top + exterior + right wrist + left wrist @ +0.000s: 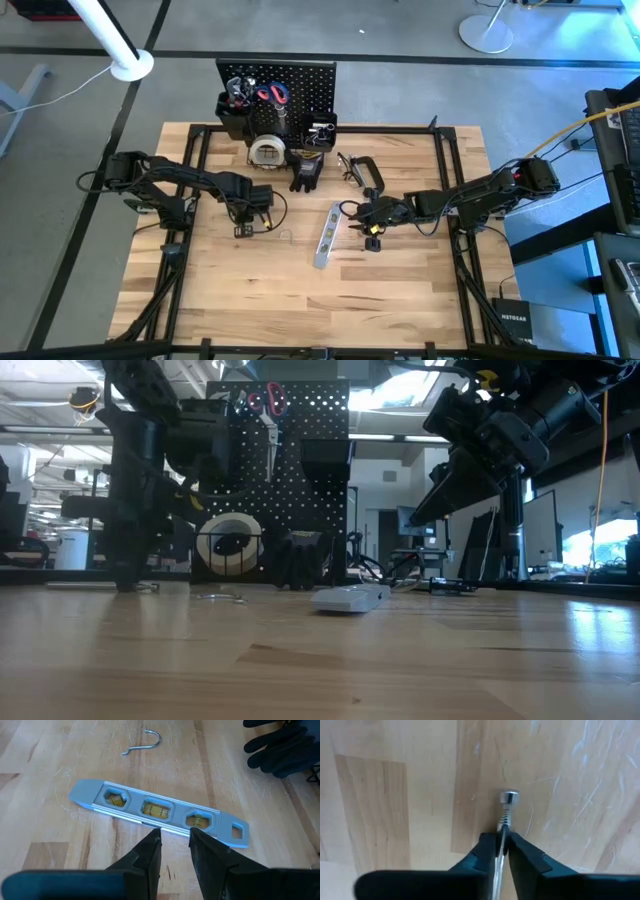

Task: Hang tools onto peg board
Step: Put the telescopic magnetic pen into the left black bin on the pegboard

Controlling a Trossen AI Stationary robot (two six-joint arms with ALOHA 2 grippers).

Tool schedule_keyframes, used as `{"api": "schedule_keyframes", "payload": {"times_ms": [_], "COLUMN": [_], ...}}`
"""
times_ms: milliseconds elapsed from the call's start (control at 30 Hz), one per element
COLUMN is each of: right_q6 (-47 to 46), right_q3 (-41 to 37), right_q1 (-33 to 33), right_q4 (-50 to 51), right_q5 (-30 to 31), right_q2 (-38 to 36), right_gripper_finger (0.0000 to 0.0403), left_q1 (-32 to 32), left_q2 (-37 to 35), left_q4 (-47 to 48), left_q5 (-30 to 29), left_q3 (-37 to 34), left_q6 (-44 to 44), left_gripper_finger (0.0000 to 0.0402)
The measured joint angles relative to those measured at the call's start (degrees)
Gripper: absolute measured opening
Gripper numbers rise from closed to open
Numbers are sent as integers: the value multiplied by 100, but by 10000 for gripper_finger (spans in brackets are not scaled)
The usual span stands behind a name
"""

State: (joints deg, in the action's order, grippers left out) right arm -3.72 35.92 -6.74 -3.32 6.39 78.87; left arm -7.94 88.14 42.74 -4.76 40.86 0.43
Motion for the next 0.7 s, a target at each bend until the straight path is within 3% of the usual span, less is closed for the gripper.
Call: {"api": "schedule_keyframes", "payload": {"times_ms": [167,467,700], "right_q6": [15,72,112], "right_q3": [0,0,2], "right_q1": [0,0,0], "right_q4": [-1,21,-173], "right_q5": [2,2,102], "right_q2": [0,0,0], "right_gripper_finger": [106,106,106], "left_q1": [12,230,540], "left_q2": [9,-87,-734], "left_q4": [-29,-19,-87], "left_q5": [-127,-254,-261], "left_q3": [-3,98,289], "left_q6": [-57,-481,-968], "left_gripper_finger": [8,21,10]}}
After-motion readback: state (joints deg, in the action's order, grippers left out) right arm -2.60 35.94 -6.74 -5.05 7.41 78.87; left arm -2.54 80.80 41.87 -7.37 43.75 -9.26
